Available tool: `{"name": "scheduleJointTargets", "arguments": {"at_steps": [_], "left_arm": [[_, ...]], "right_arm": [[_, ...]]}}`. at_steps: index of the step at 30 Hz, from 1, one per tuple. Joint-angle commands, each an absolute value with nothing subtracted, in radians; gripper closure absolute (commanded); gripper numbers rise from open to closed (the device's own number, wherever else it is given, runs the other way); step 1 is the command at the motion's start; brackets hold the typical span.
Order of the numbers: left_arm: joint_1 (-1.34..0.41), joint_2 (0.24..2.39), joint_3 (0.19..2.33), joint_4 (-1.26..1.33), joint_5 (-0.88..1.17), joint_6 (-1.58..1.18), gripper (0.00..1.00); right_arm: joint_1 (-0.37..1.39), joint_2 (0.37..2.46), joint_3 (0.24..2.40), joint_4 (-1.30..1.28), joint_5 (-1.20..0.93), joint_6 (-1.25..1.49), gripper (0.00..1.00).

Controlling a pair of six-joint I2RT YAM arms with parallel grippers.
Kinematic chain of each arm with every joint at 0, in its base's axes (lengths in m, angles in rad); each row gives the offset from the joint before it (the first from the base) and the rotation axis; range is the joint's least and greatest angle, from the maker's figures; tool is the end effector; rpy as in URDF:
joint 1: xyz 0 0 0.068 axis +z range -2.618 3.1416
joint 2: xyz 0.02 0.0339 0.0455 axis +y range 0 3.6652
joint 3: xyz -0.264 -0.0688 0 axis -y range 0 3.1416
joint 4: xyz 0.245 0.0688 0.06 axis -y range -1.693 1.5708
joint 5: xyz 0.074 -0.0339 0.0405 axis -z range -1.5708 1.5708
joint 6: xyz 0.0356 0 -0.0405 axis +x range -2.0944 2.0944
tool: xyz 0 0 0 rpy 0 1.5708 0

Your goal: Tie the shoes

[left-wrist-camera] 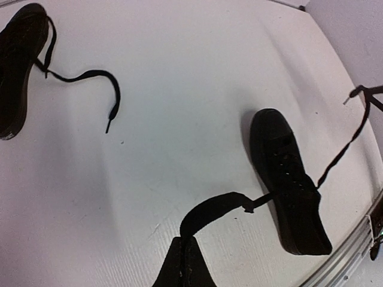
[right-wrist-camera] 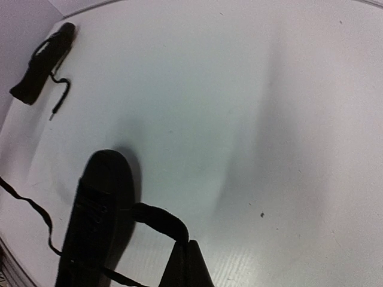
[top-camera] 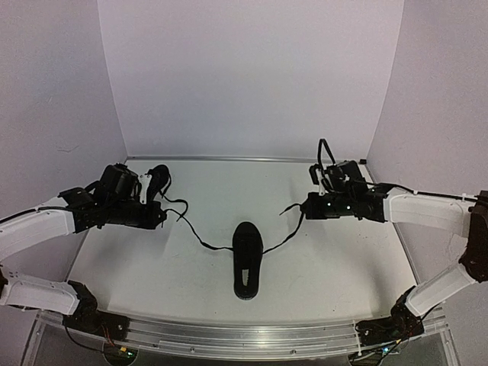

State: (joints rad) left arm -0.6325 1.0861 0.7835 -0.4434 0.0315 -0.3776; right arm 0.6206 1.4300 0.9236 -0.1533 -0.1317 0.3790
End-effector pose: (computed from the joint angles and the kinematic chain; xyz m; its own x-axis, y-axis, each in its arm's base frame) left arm 0.1842 -0.1364 0.2570 -0.7336 0.0808 -0.6748 0.3648 0.8846 -0.2906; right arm 0.2516 0.1856 0.2415 -0.7077 -0.0550 -0.7043 -0.4295 0.8251 0.3671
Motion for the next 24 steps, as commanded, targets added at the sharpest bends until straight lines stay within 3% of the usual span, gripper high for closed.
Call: {"name": "scheduleJointTargets", "arguments": {"at_steps": [1,8,18,21,24], "left_arm": [[-0.686,1.020,0.775,-0.380,0.119,-0.336,1.00],[-0.833,0.965,0.777,-0.349,0.190,-0.299,1.00],[-0.882,0.849,0.764,-0.373,0.261,-0.307,1.00],[-0.883,0.844,0.770,-0.396,0.274,-0.311,1.00],[-0.884,0.854,0.770,-0.409,0.279,-0.312,1.00]], "right_arm": [[0.649,1.511,1.070,-0.041,-0.295,0.354,1.00],[0.809,1.726,1.331,-0.030,-0.314,0.346,1.00],[0.989,2.054,1.597,-0.033,-0.398,0.394,0.99],[1.010,2.107,1.622,-0.054,-0.452,0.403,0.83],[1.005,2.064,1.594,-0.078,-0.446,0.382,0.50]]}}
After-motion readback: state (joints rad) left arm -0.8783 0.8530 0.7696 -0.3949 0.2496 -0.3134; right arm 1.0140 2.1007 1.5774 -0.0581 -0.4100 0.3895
